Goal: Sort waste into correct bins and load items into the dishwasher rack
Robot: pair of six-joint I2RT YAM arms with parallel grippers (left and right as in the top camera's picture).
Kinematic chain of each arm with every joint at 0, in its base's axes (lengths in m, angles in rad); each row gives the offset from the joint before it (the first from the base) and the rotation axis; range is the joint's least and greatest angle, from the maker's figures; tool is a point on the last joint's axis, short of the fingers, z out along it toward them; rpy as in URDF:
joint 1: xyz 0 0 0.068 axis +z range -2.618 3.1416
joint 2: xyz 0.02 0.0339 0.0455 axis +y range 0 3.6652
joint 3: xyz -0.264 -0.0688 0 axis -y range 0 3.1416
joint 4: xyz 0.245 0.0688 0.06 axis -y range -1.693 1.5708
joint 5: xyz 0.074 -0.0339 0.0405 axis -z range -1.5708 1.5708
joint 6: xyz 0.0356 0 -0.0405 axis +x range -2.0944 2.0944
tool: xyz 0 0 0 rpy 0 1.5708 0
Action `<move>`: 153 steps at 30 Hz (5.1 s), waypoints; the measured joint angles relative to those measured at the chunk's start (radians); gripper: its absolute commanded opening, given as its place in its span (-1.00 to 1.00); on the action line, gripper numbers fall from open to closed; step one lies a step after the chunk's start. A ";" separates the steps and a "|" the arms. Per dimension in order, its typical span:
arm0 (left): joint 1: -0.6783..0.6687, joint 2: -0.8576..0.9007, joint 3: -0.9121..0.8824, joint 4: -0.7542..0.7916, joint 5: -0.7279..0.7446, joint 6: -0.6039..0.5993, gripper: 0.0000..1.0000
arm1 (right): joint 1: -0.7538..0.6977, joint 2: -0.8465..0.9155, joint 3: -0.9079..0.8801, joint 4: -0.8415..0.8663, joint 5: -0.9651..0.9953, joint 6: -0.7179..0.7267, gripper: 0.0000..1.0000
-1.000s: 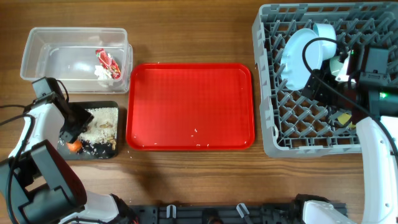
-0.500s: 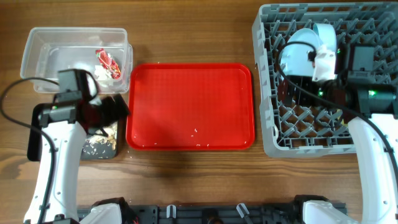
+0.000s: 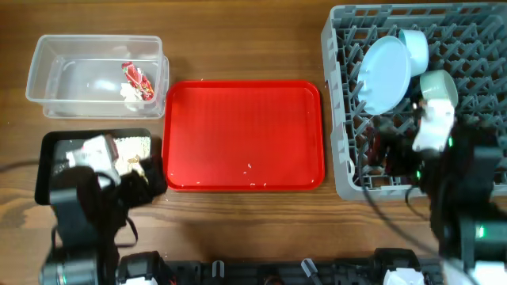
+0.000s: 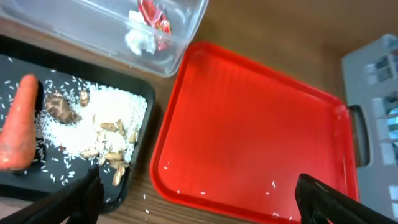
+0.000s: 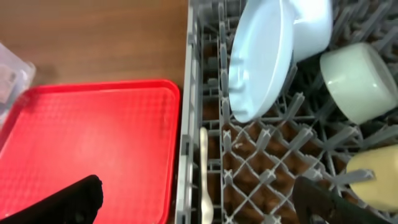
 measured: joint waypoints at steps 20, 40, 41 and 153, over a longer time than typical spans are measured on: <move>0.000 -0.273 -0.100 -0.084 0.000 0.000 1.00 | 0.000 -0.206 -0.058 -0.030 0.000 0.021 0.99; 0.000 -0.273 -0.100 -0.092 0.000 0.000 1.00 | 0.000 -0.605 -0.190 0.061 0.010 0.021 0.99; 0.000 -0.273 -0.101 -0.092 0.000 0.000 1.00 | 0.000 -0.641 -0.241 0.090 0.012 0.021 0.99; -0.127 -0.561 -0.818 0.912 -0.011 0.169 1.00 | 0.006 -0.733 -0.932 0.848 0.071 0.021 1.00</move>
